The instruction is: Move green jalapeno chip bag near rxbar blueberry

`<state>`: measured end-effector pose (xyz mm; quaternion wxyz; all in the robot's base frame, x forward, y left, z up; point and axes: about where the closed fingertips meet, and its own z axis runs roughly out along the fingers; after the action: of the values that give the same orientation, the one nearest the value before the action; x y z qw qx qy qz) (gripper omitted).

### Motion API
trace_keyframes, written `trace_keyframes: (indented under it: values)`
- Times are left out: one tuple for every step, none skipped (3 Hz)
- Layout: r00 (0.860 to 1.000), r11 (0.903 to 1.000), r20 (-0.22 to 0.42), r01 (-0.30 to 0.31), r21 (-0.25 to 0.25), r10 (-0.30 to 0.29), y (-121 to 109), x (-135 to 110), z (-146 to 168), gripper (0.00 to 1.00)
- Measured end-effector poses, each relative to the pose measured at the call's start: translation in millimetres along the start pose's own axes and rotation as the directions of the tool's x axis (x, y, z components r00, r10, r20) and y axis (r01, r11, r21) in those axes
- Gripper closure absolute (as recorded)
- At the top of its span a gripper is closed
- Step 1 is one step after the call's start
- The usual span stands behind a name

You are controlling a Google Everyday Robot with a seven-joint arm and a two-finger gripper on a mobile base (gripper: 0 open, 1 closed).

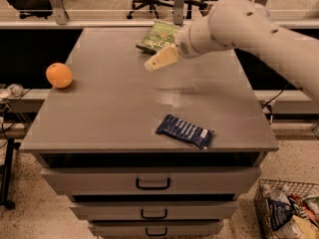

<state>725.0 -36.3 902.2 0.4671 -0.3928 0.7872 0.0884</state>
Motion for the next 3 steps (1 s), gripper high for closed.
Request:
trace_keyframes:
  values:
    - [0.991, 0.9918, 0.027, -0.128, 0.006, 0.128, -1, -6, 43, 0.0]
    - [0.982, 0.9792, 0.041, -0.187, 0.078, 0.184, -23, -5, 70, 0.0]
    - [0.981, 0.9684, 0.045, -0.195, 0.156, 0.19, -56, 2, 82, 0.0]
